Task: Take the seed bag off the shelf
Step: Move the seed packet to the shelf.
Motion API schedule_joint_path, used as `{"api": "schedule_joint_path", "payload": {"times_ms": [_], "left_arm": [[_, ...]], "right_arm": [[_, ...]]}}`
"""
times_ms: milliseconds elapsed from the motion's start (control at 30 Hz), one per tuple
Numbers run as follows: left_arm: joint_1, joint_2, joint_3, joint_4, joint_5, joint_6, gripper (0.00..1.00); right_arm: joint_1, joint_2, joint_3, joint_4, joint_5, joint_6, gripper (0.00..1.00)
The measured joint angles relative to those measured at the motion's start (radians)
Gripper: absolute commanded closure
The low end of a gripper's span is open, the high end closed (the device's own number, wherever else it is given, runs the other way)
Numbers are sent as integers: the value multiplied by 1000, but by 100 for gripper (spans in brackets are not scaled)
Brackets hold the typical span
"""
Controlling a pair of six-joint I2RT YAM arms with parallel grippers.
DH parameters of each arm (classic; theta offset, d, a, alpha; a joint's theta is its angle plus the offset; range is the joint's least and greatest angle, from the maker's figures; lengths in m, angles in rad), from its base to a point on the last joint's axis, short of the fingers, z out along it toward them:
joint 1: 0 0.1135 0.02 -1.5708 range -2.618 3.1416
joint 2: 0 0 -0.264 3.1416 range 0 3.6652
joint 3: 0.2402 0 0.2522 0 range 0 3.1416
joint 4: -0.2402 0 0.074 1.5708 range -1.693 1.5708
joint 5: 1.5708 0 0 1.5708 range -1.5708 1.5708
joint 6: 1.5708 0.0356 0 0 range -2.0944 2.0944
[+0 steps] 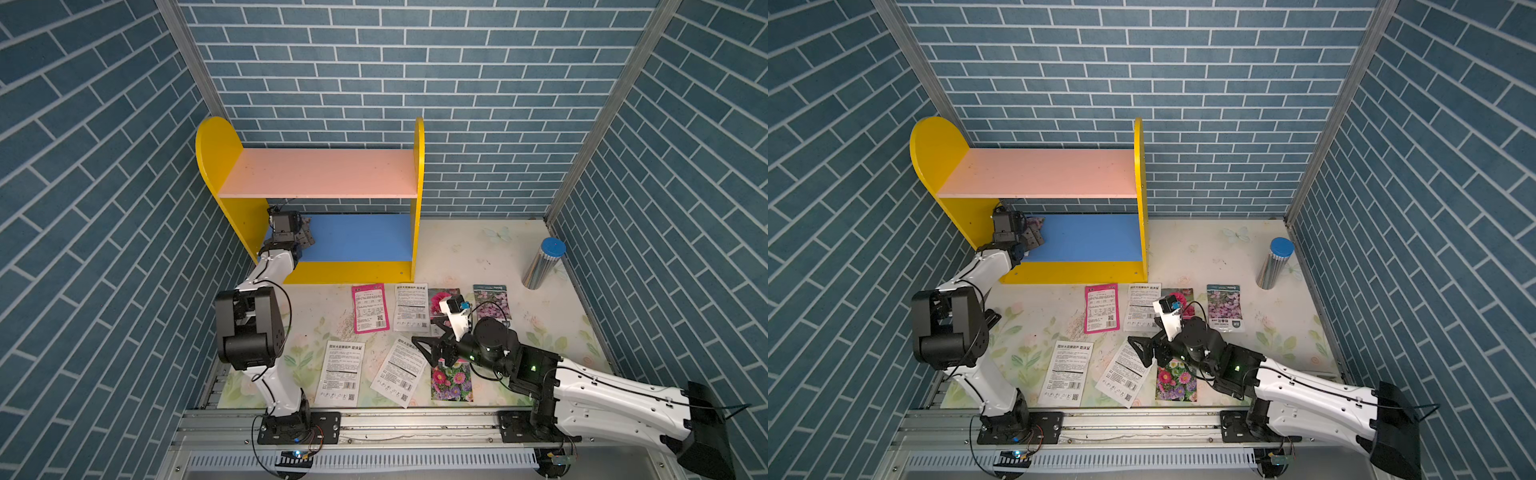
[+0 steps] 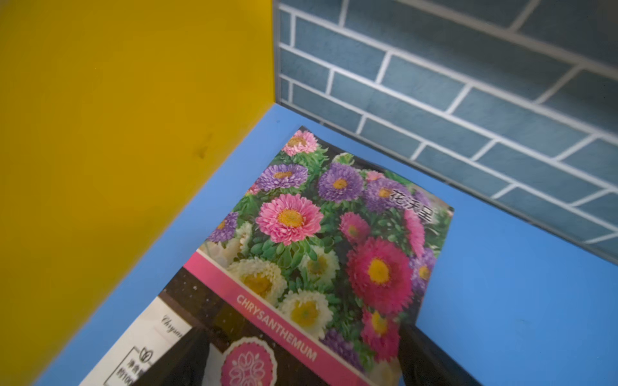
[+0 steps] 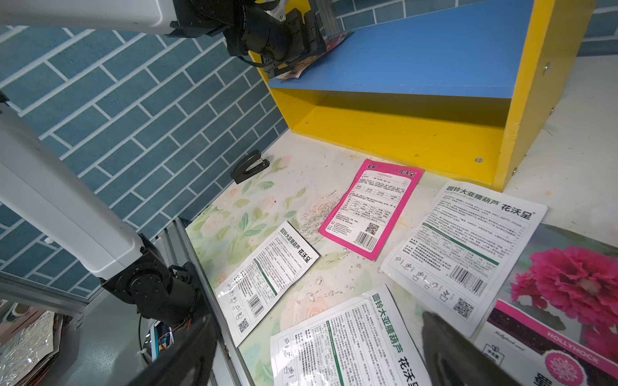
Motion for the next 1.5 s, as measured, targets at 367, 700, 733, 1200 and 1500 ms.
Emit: {"api": "schedule_joint_path", "payload": {"times_ms": [367, 700, 733, 1200, 1500], "left_arm": [[-131, -104, -106, 16, 57, -119, 7], [-176, -244, -203, -42, 124, -198, 6], [-178, -252, -203, -49, 132, -201, 6], [-144, -512, -302, -114, 105, -232, 3], [-8, -522, -476, -71, 200, -249, 6]], "right_arm": [[0, -31, -29, -2, 3, 0, 3], [-1, -45, -33, 0, 11, 0, 3], [-2, -44, -33, 0, 11, 0, 3], [-2, -78, -65, 17, 13, 2, 4], [-8, -66, -76, 23, 15, 2, 4]]}}
